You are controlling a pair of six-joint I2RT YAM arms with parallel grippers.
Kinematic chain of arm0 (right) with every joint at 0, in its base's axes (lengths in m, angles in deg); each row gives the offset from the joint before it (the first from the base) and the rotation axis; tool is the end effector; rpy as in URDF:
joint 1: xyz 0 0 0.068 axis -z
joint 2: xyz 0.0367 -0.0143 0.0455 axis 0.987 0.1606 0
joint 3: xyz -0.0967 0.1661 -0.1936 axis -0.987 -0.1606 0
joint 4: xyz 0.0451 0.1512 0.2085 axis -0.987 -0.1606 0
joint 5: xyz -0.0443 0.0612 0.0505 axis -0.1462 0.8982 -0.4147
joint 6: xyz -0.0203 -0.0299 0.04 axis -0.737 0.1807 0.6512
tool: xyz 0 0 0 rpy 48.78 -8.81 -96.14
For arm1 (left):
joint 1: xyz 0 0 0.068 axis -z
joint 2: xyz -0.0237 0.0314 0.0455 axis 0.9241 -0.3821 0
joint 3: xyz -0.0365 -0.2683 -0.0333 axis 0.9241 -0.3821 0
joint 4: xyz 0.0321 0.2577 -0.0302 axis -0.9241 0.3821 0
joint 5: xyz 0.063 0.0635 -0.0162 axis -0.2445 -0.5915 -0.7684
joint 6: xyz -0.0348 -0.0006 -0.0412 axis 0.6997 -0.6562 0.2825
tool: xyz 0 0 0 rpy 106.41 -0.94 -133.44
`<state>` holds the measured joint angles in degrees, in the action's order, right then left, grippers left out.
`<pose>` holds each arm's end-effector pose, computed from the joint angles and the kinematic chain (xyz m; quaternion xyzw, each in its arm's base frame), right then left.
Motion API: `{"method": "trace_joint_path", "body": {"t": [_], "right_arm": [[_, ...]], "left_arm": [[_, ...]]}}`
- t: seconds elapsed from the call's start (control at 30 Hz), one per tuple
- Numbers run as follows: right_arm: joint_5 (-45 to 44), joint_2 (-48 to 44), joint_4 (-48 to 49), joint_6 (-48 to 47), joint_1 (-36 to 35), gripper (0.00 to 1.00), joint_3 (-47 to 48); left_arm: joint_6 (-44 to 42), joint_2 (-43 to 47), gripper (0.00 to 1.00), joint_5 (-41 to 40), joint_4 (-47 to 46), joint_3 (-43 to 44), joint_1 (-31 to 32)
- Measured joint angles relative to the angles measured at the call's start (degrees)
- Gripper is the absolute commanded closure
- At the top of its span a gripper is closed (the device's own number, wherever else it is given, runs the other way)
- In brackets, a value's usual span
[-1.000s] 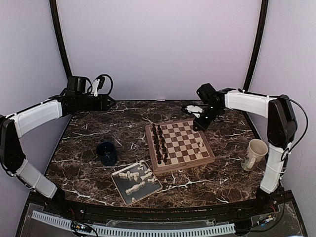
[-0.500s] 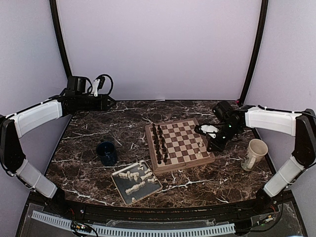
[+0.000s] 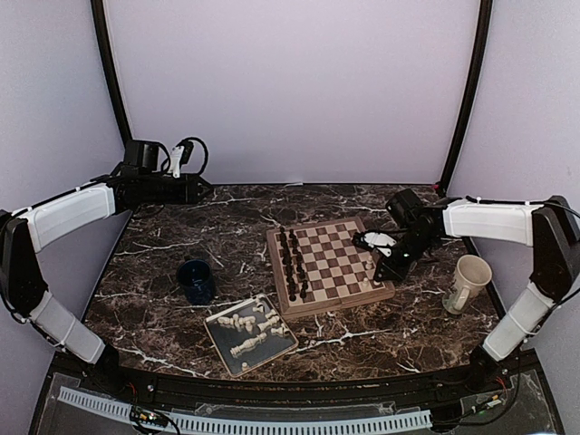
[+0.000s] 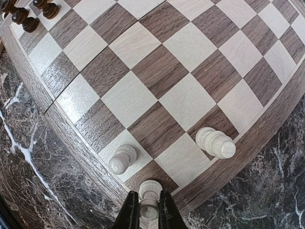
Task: Set up the chess pieces on the board
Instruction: Place the rook at a1.
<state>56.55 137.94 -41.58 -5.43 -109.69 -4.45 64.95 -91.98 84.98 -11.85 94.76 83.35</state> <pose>0.2601 0.1525 0.1971 -0.4749 0.8556 0.1081 0.1754 0.3277 -0.1062 0.3128 0.1350 0.8246 -0.2720 0.4773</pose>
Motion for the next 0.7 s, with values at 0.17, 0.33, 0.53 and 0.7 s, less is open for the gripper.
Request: {"method": "trace_joint_path", "body": {"t": [0.17,0.33,0.53,0.7], "right_arm": [[0.37,1.16,0.50,-0.04,-0.24,0.83,0.09],[0.15,1.27,0.42,-0.09,-0.42,0.71,0.09],[-0.35,0.42,-1.90,-0.07,-0.44,0.64,1.22],[0.17,-5.88,-2.67,-0.17,-0.07,0.62,2.69]], "left_arm": [[0.00,0.00,0.57,0.00,0.00,0.00,0.00],[0.00,0.00,0.57,-0.02,0.00,0.00,0.00],[-0.17,0.00,0.58,0.04,0.02,0.00,0.02],[-1.62,-0.11,0.60,-1.16,3.23,1.07,2.67]]}}
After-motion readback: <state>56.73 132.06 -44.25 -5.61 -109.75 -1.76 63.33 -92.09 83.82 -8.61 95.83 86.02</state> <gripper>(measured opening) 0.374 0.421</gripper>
